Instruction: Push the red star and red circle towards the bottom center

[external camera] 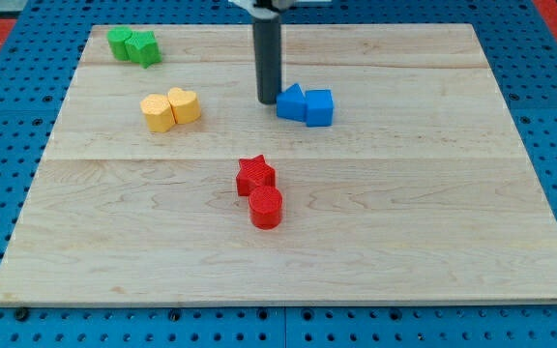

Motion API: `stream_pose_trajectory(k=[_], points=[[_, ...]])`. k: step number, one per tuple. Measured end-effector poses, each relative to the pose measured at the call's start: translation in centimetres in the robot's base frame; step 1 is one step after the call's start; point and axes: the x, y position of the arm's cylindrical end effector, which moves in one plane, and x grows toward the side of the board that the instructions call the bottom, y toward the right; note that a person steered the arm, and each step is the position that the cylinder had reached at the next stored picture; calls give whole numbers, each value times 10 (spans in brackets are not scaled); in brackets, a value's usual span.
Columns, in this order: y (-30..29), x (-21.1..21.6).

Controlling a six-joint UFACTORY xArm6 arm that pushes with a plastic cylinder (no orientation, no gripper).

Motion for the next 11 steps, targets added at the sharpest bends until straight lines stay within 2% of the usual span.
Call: stream_pose_trajectory(k=[1, 2, 3, 5, 6, 7, 8, 9, 10, 11], points=[[10, 15], [-6, 15], [-38, -7], [-61, 80], [-33, 101], [-29, 104], [-41, 142], [-32, 162], [-60, 162], [-88, 128]])
